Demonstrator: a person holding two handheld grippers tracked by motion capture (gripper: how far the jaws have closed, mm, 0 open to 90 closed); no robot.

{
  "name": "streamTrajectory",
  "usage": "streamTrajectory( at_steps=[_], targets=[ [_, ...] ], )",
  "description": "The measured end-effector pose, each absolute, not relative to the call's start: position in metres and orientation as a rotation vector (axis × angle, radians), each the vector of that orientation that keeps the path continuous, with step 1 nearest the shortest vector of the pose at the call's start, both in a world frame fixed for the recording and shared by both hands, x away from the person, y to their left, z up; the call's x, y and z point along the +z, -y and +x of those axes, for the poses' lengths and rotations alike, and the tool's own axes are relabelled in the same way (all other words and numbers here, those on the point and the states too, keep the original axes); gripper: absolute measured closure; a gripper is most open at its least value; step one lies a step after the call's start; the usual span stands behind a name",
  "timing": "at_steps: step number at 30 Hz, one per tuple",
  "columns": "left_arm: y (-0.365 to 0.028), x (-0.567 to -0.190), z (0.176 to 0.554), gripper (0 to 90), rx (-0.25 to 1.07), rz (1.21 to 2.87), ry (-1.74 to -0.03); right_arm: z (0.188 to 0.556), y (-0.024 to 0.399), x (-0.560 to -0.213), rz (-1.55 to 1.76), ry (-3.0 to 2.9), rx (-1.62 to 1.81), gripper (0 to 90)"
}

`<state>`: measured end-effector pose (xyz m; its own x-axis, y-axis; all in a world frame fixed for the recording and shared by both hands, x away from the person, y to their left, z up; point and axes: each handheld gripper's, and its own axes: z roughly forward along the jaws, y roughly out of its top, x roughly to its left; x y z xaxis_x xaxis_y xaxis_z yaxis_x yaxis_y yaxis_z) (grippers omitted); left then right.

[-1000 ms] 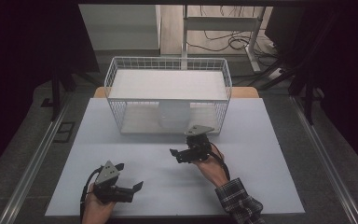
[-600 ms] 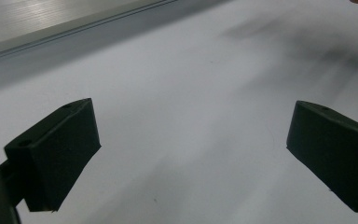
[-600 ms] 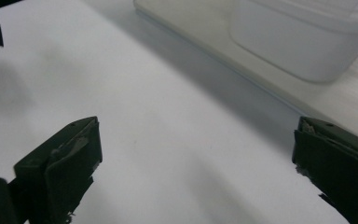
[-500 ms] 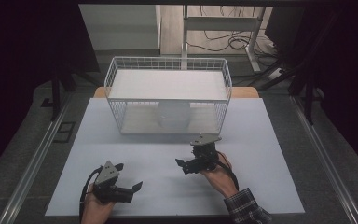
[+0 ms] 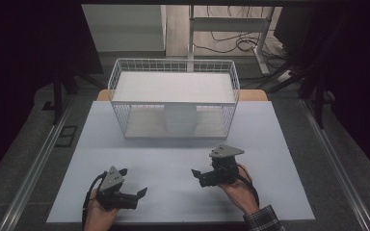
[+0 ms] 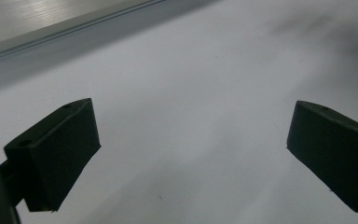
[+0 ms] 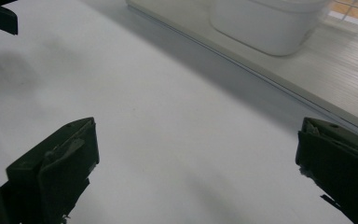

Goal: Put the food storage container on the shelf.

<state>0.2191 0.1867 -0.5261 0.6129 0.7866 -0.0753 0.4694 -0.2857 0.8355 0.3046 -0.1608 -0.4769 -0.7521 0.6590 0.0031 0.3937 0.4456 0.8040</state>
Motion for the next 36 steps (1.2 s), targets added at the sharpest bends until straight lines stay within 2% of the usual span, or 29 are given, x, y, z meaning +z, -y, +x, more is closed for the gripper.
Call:
streamTrajectory(
  at_steps=[19,27,36],
  targets=[
    [-0.196,-0.520,0.211,1.9,0.494,1.939,-1.015,0.267,0.209,-0.473,0.971,-2.278,1.215,0.0],
    [-0.202,-0.521,0.201,1.5,0.522,1.936,-1.020,0.252,0.229,-0.479,1.025,-2.269,1.198,0.0],
    [-0.212,-0.525,0.188,1.1,0.492,1.938,-1.036,0.232,0.247,-0.495,1.086,-2.280,1.151,0.0]
  ],
)
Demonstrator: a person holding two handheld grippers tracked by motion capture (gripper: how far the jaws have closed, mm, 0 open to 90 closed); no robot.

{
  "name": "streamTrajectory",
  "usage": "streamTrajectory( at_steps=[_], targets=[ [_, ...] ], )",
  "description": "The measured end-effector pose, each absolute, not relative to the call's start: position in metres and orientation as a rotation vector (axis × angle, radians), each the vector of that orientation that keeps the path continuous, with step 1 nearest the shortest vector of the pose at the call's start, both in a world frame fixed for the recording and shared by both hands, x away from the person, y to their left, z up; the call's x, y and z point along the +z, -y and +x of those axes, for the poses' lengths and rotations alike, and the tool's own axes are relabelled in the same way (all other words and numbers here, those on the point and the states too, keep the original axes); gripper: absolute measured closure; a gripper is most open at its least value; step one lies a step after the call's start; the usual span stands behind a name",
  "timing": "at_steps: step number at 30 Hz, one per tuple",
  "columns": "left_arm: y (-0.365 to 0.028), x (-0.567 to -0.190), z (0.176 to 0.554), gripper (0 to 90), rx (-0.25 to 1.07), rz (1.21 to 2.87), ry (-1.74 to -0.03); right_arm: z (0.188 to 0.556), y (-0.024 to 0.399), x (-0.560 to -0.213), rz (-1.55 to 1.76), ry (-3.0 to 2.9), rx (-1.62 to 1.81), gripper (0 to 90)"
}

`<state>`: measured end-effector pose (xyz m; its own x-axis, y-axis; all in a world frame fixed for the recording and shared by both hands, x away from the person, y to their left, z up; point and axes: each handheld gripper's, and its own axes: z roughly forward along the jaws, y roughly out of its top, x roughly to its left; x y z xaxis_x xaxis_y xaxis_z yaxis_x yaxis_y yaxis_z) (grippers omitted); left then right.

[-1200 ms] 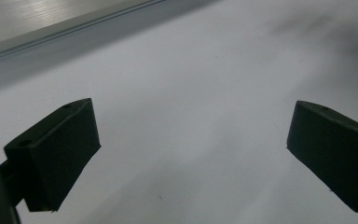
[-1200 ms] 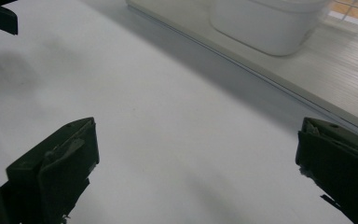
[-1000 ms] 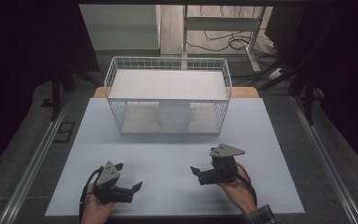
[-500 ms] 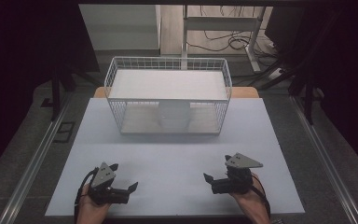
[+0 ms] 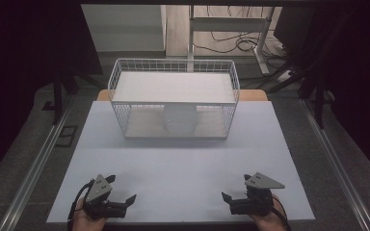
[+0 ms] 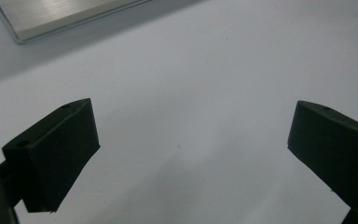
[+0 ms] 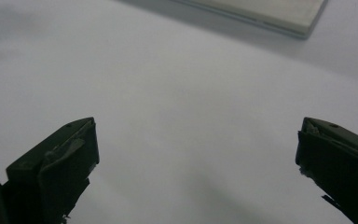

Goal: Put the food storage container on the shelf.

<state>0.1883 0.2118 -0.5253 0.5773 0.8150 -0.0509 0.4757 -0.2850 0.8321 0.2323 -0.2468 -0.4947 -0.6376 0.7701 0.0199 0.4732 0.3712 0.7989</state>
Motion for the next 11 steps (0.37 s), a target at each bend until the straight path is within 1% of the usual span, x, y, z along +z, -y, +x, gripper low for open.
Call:
streamTrajectory(
  at_steps=[5,11],
  targets=[
    [-0.216,-0.528,0.184,1.0,0.468,1.944,-1.058,0.229,0.255,-0.504,1.124,-2.321,1.102,0.0],
    [-0.220,-0.530,0.181,0.8,0.443,1.947,-1.081,0.231,0.256,-0.508,1.129,-2.337,1.079,0.0]
  ],
)
